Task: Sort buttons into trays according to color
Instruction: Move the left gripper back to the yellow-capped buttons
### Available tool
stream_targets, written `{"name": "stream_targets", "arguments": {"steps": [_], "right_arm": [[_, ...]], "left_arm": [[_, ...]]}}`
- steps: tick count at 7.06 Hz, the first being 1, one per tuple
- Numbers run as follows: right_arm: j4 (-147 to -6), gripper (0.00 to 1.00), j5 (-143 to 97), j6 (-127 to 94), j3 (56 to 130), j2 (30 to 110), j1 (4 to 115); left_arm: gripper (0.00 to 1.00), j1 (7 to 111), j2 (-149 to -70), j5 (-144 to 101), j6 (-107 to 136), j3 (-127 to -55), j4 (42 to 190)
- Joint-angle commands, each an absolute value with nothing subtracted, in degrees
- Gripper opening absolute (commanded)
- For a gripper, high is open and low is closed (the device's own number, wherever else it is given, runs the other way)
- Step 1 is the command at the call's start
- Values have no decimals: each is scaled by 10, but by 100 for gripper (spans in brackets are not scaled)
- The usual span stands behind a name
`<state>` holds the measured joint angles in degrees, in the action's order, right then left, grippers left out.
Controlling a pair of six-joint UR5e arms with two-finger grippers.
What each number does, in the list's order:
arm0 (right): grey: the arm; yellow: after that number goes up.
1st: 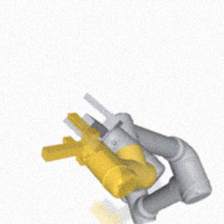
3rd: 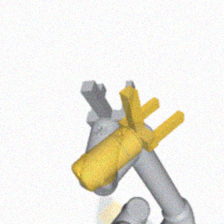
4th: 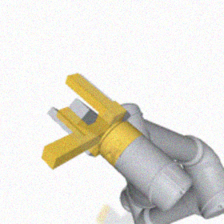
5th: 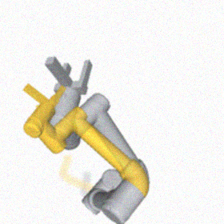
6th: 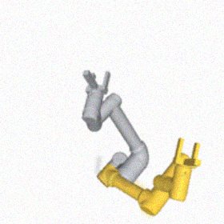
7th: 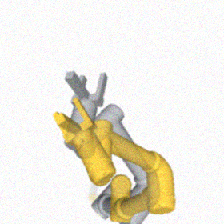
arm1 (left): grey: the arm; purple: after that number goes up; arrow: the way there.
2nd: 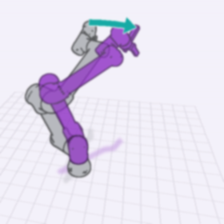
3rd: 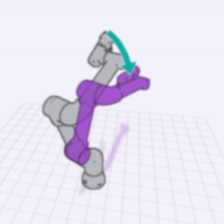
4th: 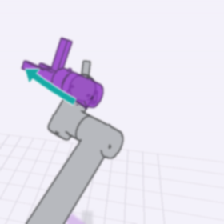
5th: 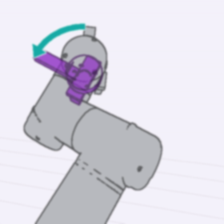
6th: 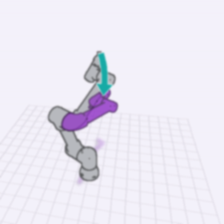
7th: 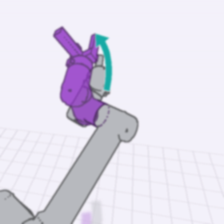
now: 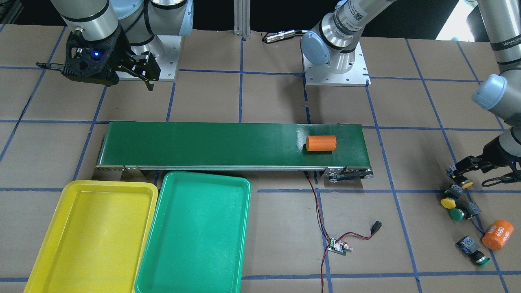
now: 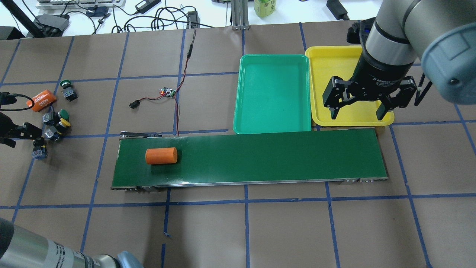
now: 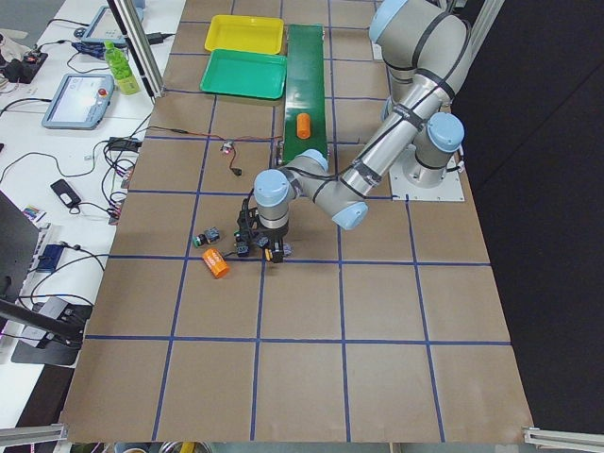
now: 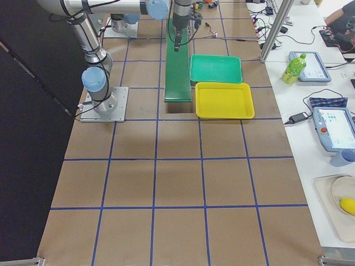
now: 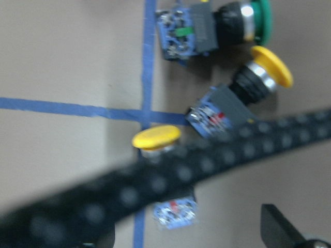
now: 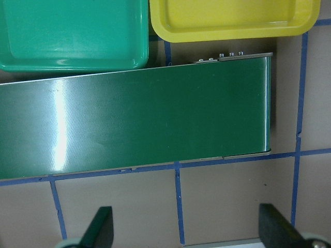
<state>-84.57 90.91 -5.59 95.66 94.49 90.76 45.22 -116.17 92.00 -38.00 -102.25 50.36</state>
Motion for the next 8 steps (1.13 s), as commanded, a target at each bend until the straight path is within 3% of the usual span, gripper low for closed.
{"name": "stream_targets", "arguments": {"steps": [1, 3, 4, 5, 8], "right_arm": [[-848, 100, 909, -53, 958, 945, 907], [-860, 100, 909, -50, 954, 944, 905], [-873, 100, 911, -50, 958, 943, 904], [-872, 100, 912, -51, 959, 944, 906], [-875, 100, 911, -51, 959, 945, 906]], "left_arm": [[76, 450, -1175, 920, -379, -1027, 496], [63, 450, -1176, 918, -379, -1027, 496], [48, 451, -1177, 918, -382, -1027, 496], [3, 450, -1176, 919, -385, -1030, 498], [0, 467, -1126, 920, -381, -1028, 556]]}}
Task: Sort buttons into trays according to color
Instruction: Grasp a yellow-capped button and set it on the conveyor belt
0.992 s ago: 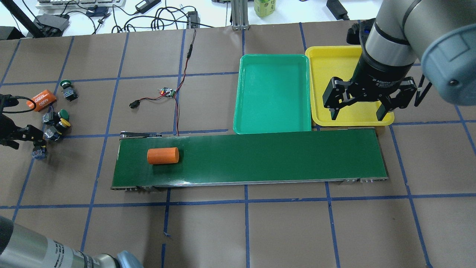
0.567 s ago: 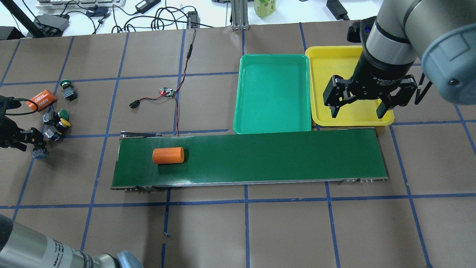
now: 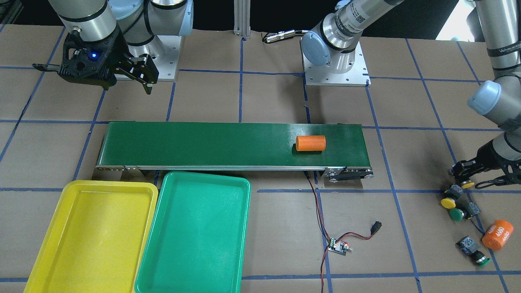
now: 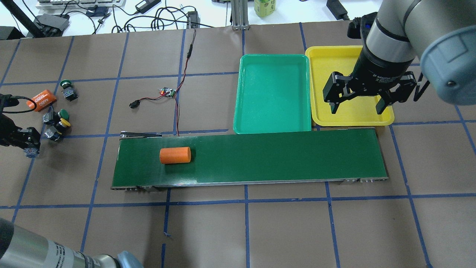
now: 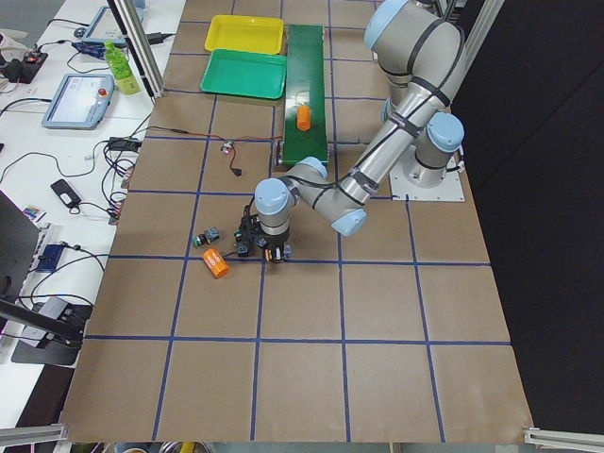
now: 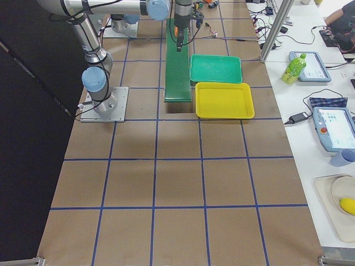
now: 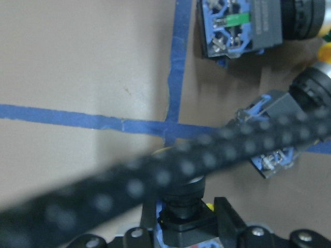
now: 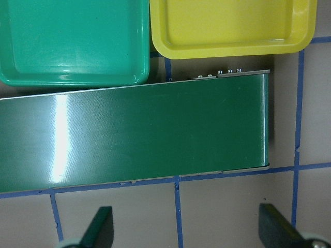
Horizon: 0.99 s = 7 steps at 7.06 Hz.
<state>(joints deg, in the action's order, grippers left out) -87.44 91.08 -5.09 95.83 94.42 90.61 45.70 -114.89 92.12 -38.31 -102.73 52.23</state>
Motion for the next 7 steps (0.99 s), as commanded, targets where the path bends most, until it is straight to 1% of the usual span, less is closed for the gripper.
{"name": "stream_targets", "arguments": {"steps": [1, 3, 4, 6, 7], "right_arm": [[-875, 100, 911, -51, 959, 944, 906], [-875, 100, 911, -51, 959, 944, 906], [-875, 100, 911, -51, 959, 944, 906], [-875, 100, 911, -51, 959, 944, 906], [-875, 100, 912, -51, 959, 944, 906]], "left_arm": [[0, 504, -1082, 908, -370, -1029, 629], [0, 597, -984, 874, -280, -1034, 761], [0, 639, -957, 866, -260, -1050, 806], [0, 692, -924, 846, -223, -1135, 773], [0, 712, -927, 818, -171, -1158, 742]]}}
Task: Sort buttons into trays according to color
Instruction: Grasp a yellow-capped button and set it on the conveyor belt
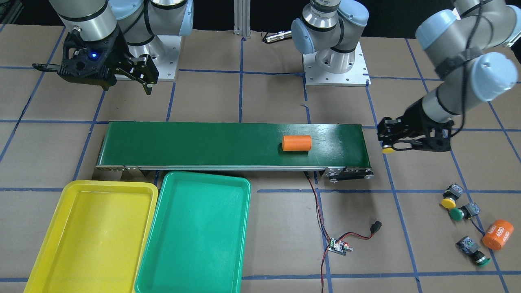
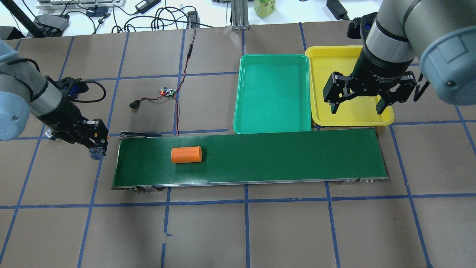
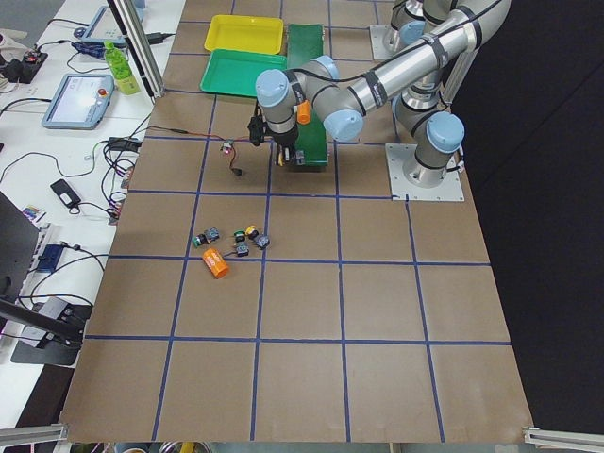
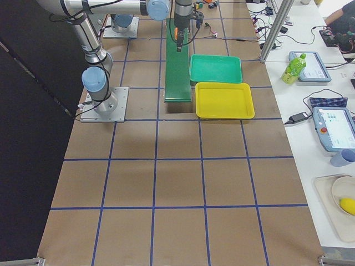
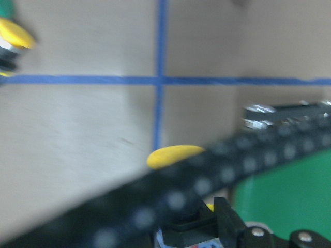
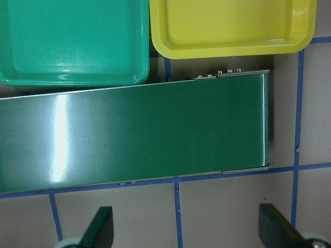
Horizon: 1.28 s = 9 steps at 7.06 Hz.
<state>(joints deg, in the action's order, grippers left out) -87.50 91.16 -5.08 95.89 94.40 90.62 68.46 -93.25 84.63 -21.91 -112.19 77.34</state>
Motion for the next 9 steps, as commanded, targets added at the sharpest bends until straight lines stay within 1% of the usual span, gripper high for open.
{"name": "stream_targets", "arguments": {"steps": [1, 3, 4, 5, 6, 7, 8, 9], "right_arm": [[-875, 100, 911, -51, 959, 944, 906], [-875, 100, 911, -51, 959, 944, 906], [-874, 100, 911, -51, 959, 944, 907], [-873, 100, 912, -51, 959, 945, 906], [-871, 100, 912, -51, 960, 944, 907], [-868, 100, 913, -51, 960, 944, 906], [-866, 100, 913, -51, 961, 944, 906], [-866, 100, 913, -51, 961, 944, 907]], "left_arm": [[0, 744, -932, 818, -135, -1163, 709], [0, 787, -946, 820, -107, -1165, 688], [0, 791, -947, 820, -113, -1171, 689], [77, 790, -944, 822, -117, -1188, 690], [100, 789, -943, 824, -115, -1187, 688], [100, 782, -937, 852, -117, -1162, 689], [100, 750, -949, 906, -120, -1108, 699], [100, 702, -967, 911, -141, -1070, 723]]}}
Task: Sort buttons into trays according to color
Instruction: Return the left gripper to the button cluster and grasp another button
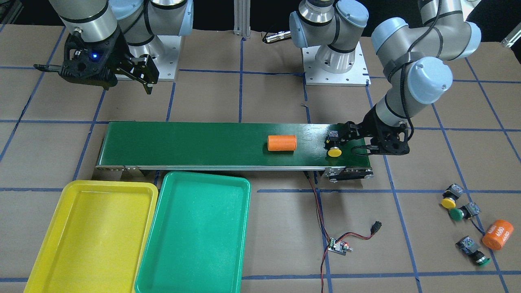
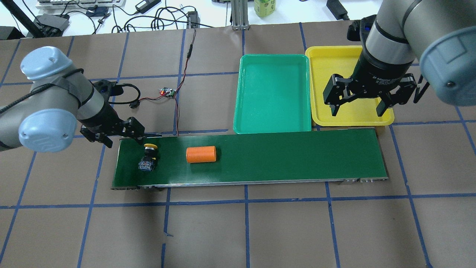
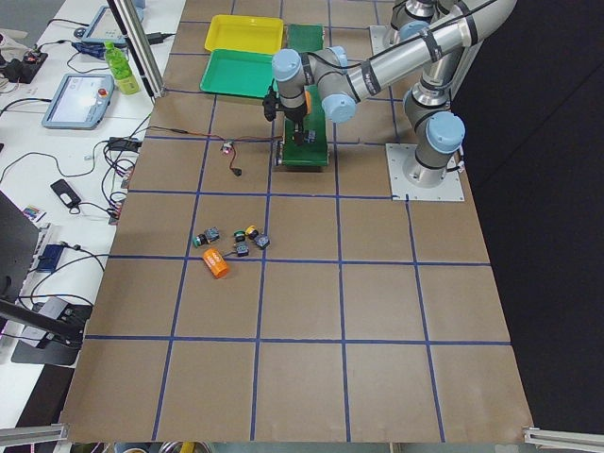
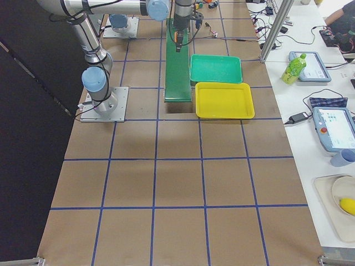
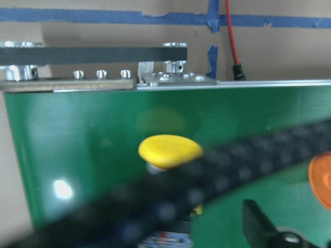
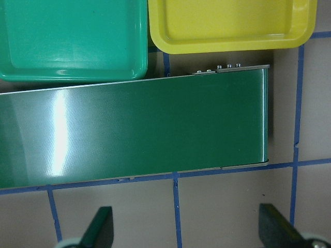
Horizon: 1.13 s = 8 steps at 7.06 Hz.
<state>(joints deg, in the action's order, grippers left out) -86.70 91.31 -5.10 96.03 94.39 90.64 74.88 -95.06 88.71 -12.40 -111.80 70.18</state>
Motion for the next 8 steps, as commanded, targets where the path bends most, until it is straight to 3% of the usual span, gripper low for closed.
{"name": "stream_targets", "arguments": {"steps": [1, 3, 8], "right_arm": [[-865, 100, 913, -51, 961, 944, 906], [-866, 100, 913, -51, 961, 944, 907], [-865, 100, 914, -51, 961, 944, 906]], "left_arm": [[100, 649, -987, 914, -250, -1056, 721], [100, 531, -1050, 929, -449, -1038, 659], [100, 498, -1173, 920, -726, -1014, 485]]}}
